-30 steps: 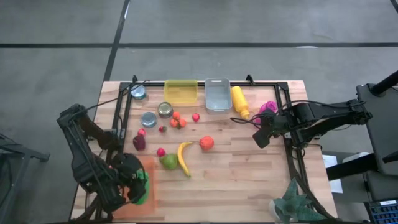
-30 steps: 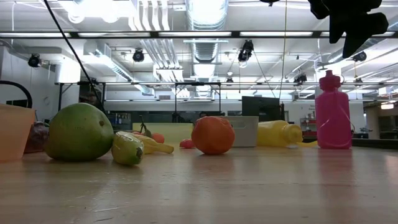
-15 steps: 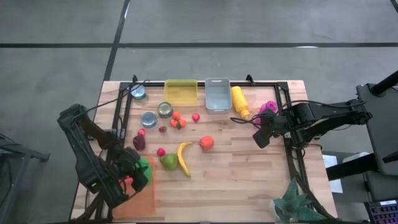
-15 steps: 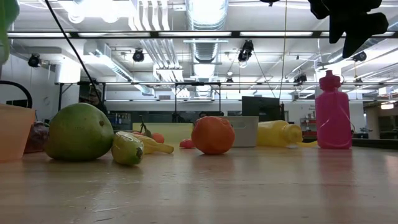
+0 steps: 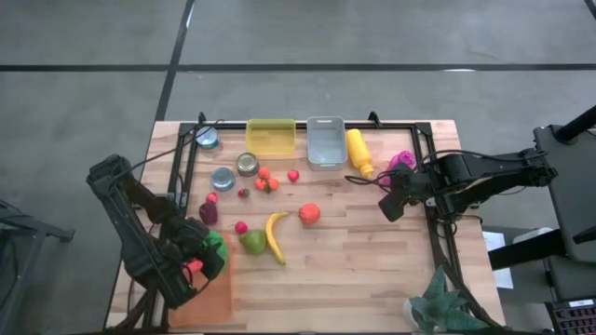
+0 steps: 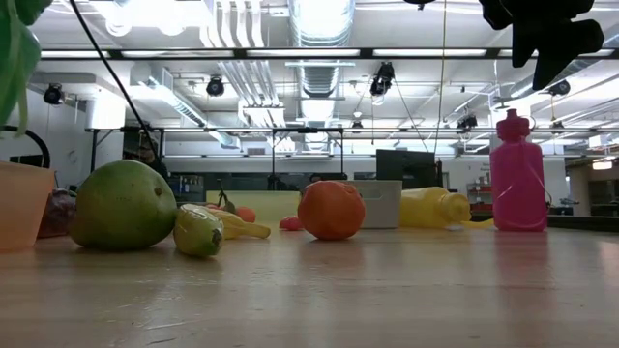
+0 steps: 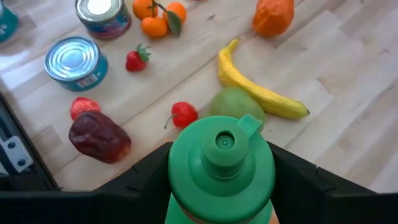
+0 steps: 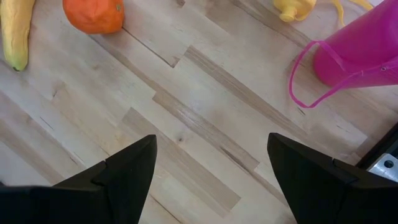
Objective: Pick & Place Food Item
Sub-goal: Put the green tumbler into the orange bin
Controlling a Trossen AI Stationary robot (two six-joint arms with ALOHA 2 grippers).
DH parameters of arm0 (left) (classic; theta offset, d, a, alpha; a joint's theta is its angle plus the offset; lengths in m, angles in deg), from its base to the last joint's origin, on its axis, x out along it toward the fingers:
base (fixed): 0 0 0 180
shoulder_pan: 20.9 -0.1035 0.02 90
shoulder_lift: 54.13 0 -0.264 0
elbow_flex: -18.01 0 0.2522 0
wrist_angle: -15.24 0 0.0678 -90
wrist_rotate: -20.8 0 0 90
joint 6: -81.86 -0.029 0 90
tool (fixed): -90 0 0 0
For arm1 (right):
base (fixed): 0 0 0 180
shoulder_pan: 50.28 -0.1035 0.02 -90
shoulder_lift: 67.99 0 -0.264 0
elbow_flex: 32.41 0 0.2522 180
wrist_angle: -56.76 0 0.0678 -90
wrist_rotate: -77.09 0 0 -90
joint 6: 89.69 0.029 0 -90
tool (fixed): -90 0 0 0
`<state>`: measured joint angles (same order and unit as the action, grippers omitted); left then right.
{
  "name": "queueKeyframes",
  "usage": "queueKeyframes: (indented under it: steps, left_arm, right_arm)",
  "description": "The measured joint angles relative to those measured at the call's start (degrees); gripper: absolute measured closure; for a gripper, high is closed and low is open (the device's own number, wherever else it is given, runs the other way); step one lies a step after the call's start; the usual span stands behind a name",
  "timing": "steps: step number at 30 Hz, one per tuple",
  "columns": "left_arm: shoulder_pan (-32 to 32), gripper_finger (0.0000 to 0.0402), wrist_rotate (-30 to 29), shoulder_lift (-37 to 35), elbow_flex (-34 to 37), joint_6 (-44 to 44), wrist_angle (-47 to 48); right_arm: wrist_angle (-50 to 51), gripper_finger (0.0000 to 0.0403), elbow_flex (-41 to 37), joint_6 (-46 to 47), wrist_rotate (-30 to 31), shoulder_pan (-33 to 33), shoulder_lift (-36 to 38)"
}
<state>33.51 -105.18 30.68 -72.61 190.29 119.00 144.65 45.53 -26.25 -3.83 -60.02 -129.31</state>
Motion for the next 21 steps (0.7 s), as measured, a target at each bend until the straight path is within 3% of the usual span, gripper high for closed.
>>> queueKeyframes:
  steps: [21]
  left_arm:
    - [0.0,0.0186,-1.1,0.0,5.9,4.2,-0.6]
  right_arm:
    - [0.0,0.0099,0.0,0.0,0.0,0.0,0.0]
